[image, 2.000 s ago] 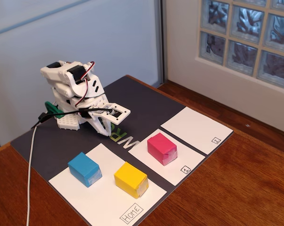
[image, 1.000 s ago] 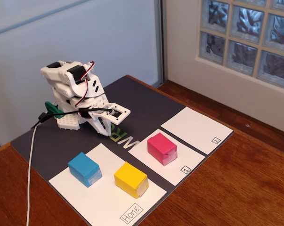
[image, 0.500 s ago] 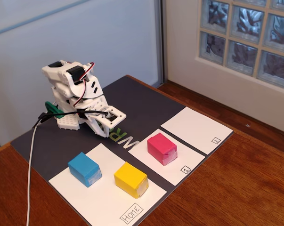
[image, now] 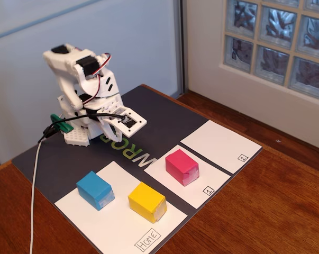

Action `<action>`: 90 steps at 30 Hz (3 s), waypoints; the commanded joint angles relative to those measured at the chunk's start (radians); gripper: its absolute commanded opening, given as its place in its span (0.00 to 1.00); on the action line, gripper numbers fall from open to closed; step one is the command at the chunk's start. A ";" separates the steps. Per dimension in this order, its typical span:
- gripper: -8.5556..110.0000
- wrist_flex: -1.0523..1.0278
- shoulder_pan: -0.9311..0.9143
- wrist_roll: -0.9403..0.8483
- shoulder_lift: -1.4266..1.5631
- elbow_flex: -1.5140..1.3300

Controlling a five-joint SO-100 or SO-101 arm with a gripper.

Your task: Move box blue to zone 2

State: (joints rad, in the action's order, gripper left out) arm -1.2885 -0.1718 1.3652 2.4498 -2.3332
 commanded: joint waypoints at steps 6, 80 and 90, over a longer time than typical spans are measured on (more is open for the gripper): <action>0.07 -0.160 -0.221 -0.299 -0.334 0.423; 0.56 0.299 -0.273 -0.420 -0.815 0.302; 0.56 0.325 -0.302 -0.460 -0.792 0.204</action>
State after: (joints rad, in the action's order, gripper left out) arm -0.9741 -0.4617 0.9173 1.6230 -2.1154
